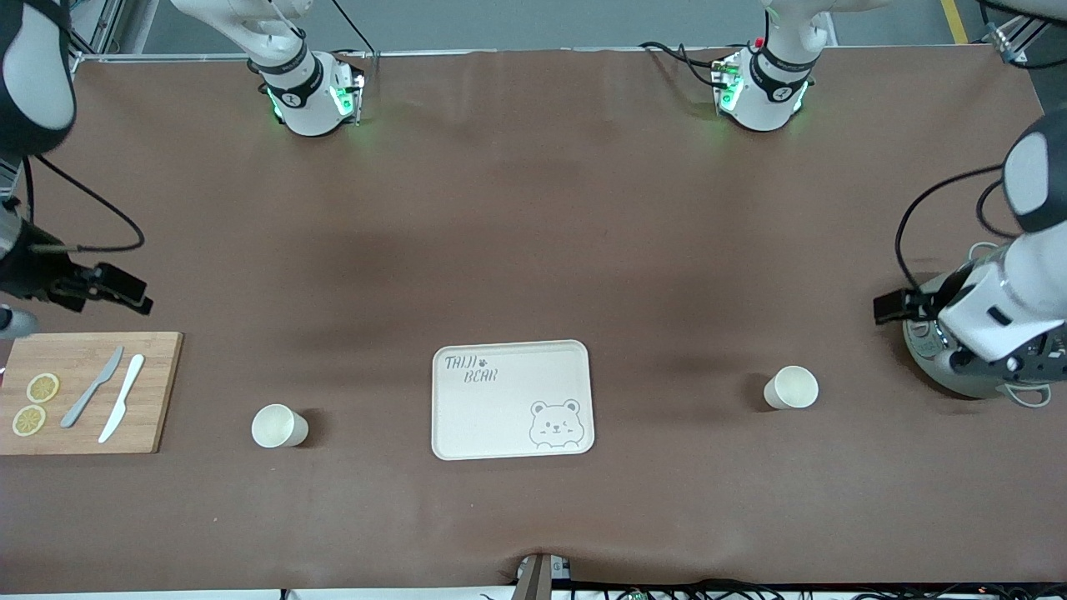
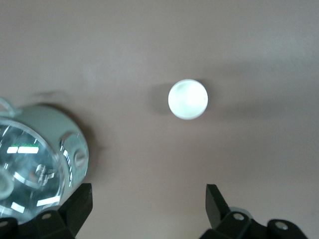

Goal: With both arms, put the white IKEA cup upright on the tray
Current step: 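Move the right gripper and the left gripper above the two white cups, then lower the right gripper onto its cup while the left gripper grasps the other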

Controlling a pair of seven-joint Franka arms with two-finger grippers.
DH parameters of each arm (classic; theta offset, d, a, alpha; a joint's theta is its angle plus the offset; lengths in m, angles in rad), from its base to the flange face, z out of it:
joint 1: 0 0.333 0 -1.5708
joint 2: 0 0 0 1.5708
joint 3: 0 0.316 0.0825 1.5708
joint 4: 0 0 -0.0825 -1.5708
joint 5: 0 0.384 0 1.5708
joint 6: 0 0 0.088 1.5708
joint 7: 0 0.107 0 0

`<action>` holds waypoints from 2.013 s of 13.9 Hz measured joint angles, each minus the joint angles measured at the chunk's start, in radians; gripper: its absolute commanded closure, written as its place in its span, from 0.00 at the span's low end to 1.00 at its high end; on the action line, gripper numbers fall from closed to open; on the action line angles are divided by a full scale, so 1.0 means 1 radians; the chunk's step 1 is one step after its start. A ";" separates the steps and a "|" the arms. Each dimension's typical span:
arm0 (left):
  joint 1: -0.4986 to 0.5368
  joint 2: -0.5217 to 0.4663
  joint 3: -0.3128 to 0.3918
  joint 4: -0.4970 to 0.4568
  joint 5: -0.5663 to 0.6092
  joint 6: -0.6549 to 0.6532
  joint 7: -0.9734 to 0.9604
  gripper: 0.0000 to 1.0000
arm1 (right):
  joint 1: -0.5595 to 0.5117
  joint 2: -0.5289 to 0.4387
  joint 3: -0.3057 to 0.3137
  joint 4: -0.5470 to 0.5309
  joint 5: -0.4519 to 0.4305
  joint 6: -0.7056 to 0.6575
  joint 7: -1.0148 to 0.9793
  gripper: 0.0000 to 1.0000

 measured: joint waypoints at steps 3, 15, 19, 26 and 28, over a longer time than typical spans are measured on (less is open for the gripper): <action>0.002 0.083 0.000 0.000 0.000 0.075 0.013 0.00 | 0.023 0.125 0.006 0.027 0.001 0.117 0.000 0.00; 0.010 0.312 -0.002 -0.030 0.000 0.321 0.015 0.00 | 0.031 0.435 0.004 0.047 0.001 0.436 0.002 0.00; 0.006 0.351 -0.004 -0.063 0.000 0.365 0.015 0.00 | 0.031 0.483 0.004 0.051 0.001 0.493 0.002 0.00; 0.004 0.376 -0.005 -0.064 0.000 0.371 0.018 1.00 | 0.036 0.542 0.005 0.053 0.001 0.545 0.002 0.00; 0.004 0.376 -0.006 -0.064 0.000 0.371 0.022 1.00 | 0.040 0.552 0.006 0.053 0.001 0.545 0.002 0.00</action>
